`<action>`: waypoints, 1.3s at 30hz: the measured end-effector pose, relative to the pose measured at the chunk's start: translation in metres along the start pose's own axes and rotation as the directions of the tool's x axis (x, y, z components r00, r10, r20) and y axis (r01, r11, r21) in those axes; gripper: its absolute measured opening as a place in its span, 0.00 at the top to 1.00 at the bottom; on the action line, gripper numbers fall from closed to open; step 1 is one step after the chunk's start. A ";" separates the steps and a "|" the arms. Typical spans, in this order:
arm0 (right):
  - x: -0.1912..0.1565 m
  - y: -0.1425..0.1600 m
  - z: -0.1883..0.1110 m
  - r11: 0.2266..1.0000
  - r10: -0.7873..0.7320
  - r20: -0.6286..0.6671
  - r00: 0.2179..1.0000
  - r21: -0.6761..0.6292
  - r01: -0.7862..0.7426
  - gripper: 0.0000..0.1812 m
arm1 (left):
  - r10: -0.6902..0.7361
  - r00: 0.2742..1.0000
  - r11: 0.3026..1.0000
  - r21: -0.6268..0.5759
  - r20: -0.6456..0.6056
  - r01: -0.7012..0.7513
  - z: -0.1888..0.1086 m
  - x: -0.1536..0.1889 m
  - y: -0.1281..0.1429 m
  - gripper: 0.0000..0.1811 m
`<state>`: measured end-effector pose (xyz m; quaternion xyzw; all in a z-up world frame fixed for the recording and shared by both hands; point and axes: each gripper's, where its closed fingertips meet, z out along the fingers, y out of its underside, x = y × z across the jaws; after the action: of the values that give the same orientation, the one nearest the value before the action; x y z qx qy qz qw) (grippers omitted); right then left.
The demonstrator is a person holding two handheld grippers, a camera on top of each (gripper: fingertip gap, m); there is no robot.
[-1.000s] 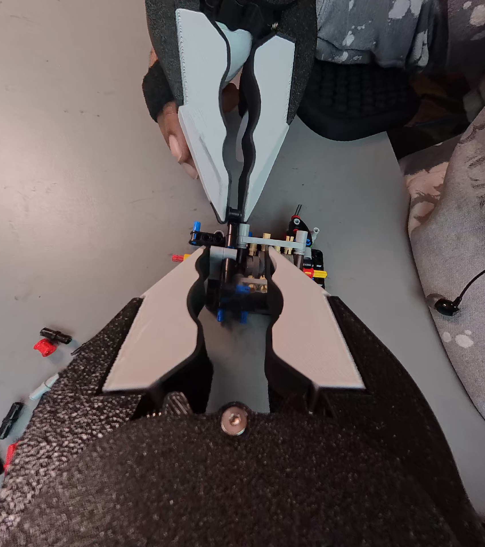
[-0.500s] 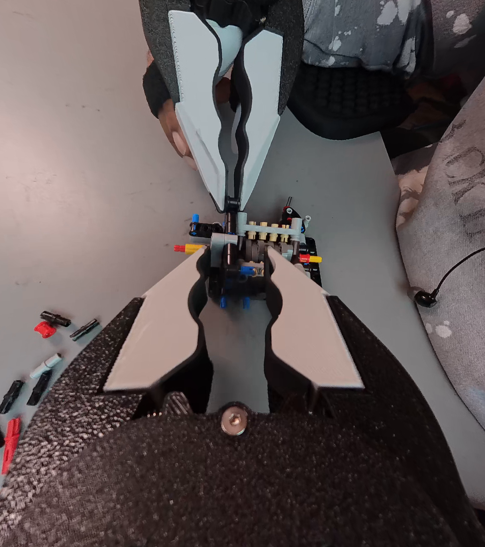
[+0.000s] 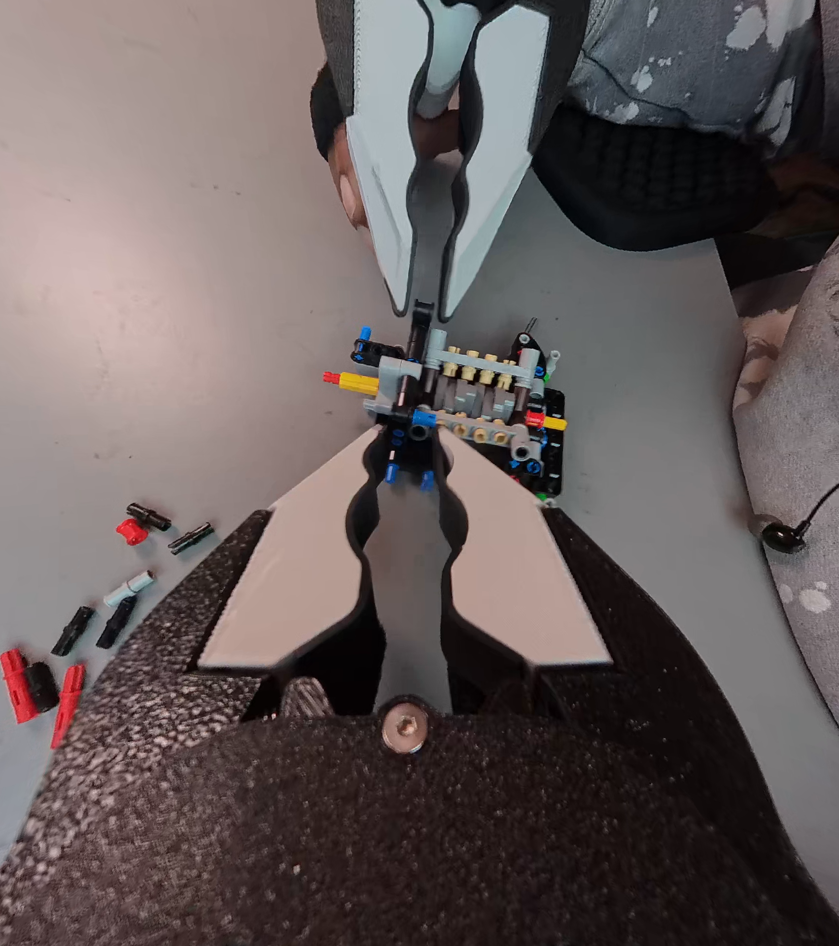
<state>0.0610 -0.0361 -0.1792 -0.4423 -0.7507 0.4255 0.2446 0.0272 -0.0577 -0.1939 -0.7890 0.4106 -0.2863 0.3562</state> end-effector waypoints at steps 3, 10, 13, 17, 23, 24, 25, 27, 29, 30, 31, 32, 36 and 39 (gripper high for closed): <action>0.003 -0.018 -0.011 0.997 0.029 -0.014 0.999 0.071 -0.028 0.87 | -0.004 1.000 1.000 0.010 -0.004 0.004 0.003 0.002 -0.002 0.92; -0.002 0.002 0.005 0.999 -0.024 -0.023 0.999 -0.049 0.023 0.86 | 0.032 0.999 0.999 0.025 0.006 -0.032 0.007 0.003 -0.004 0.92; 0.001 0.000 -0.001 1.000 0.008 -0.018 1.000 -0.014 -0.008 0.88 | 0.045 0.999 0.999 0.028 0.013 -0.045 0.007 0.003 -0.004 0.92; 0.001 0.006 -0.002 1.000 0.027 -0.005 1.000 -0.011 -0.027 0.92 | 0.054 0.998 0.998 0.030 0.015 -0.055 0.007 0.003 -0.004 0.92; -0.002 0.007 0.000 1.000 0.012 0.007 1.000 -0.016 -0.012 0.96 | 0.030 0.999 0.998 0.053 0.031 -0.032 0.004 0.000 -0.007 0.88; -0.002 0.007 0.000 1.000 0.012 0.008 1.000 -0.012 -0.012 0.96 | 0.021 0.999 0.998 0.059 0.035 -0.023 0.004 -0.001 -0.009 0.84; -0.001 0.007 0.000 1.000 0.012 0.007 1.000 -0.010 -0.012 0.96 | 0.013 0.999 0.998 0.064 0.032 -0.015 0.003 -0.001 -0.010 0.82; -0.002 0.006 0.000 1.000 0.002 0.004 1.000 -0.008 -0.002 0.96 | 0.007 1.000 0.997 0.076 0.008 -0.008 0.003 0.002 -0.012 0.81; -0.004 0.004 -0.001 1.000 -0.007 0.011 1.000 0.005 0.007 0.96 | 0.011 1.000 0.996 0.084 -0.025 -0.009 0.002 0.007 -0.014 0.82; -0.004 0.004 -0.001 1.000 -0.009 0.011 1.000 0.006 0.009 0.96 | 0.010 0.999 0.996 0.084 -0.039 -0.007 0.001 0.008 -0.014 0.82; -0.004 0.003 0.000 1.000 -0.011 0.013 1.000 0.007 0.011 0.96 | 0.008 0.999 0.997 0.079 -0.052 -0.004 0.001 0.010 -0.014 0.82; -0.005 0.003 0.000 1.000 -0.014 0.016 1.000 0.004 0.014 0.96 | 0.008 0.997 0.997 0.071 -0.073 -0.003 0.000 0.012 -0.013 0.82; -0.006 0.004 0.003 1.000 -0.012 0.017 1.000 0.000 0.012 0.96 | -0.008 0.994 0.997 0.078 -0.108 0.017 -0.002 0.016 -0.017 0.80; -0.008 0.003 0.006 1.000 -0.010 0.033 0.999 0.004 0.010 0.96 | 0.009 0.998 0.999 0.052 -0.055 -0.006 0.009 0.011 -0.022 0.80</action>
<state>0.0618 -0.0452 -0.1845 -0.4310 -0.7559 0.4331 0.2351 0.0495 -0.0556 -0.1804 -0.7698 0.4157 -0.3173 0.3658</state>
